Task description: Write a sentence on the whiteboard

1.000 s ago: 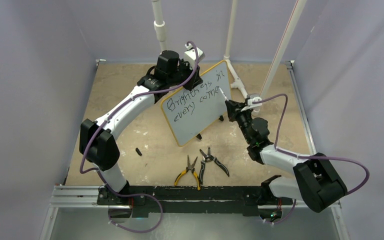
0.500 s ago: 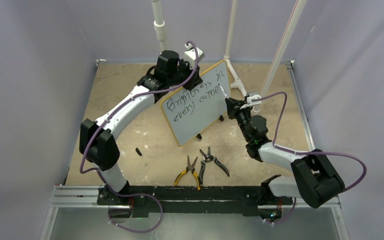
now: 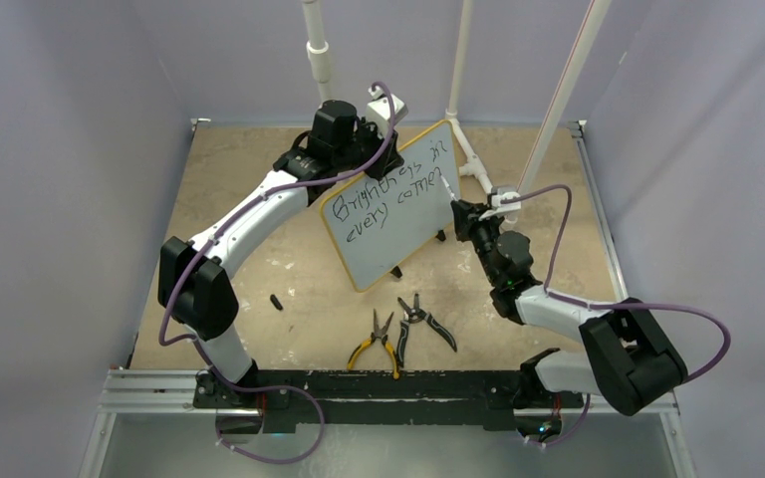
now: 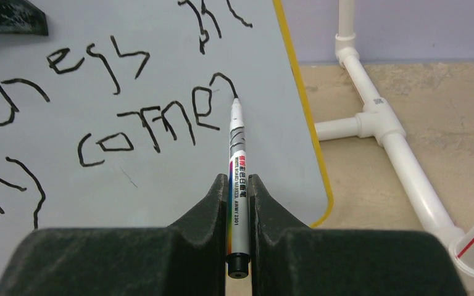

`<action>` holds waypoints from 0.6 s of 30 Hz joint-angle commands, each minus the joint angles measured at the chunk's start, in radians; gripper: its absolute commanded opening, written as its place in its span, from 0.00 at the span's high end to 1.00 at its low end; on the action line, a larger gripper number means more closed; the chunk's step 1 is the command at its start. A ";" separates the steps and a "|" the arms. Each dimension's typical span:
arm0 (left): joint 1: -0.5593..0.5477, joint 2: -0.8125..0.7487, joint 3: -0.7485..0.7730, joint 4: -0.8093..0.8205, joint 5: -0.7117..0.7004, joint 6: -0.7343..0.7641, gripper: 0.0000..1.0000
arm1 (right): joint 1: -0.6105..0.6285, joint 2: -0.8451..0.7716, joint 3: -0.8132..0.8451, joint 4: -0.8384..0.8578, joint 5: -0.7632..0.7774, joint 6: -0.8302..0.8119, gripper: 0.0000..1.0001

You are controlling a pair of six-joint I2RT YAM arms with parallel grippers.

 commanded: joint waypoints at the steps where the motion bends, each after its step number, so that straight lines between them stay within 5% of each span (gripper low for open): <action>1: 0.002 -0.009 -0.005 0.035 -0.020 0.016 1.00 | 0.005 -0.024 -0.023 -0.024 0.004 0.017 1.00; 18: 0.002 -0.010 -0.011 0.038 -0.020 0.016 1.00 | 0.006 0.002 0.020 0.032 -0.003 0.003 1.00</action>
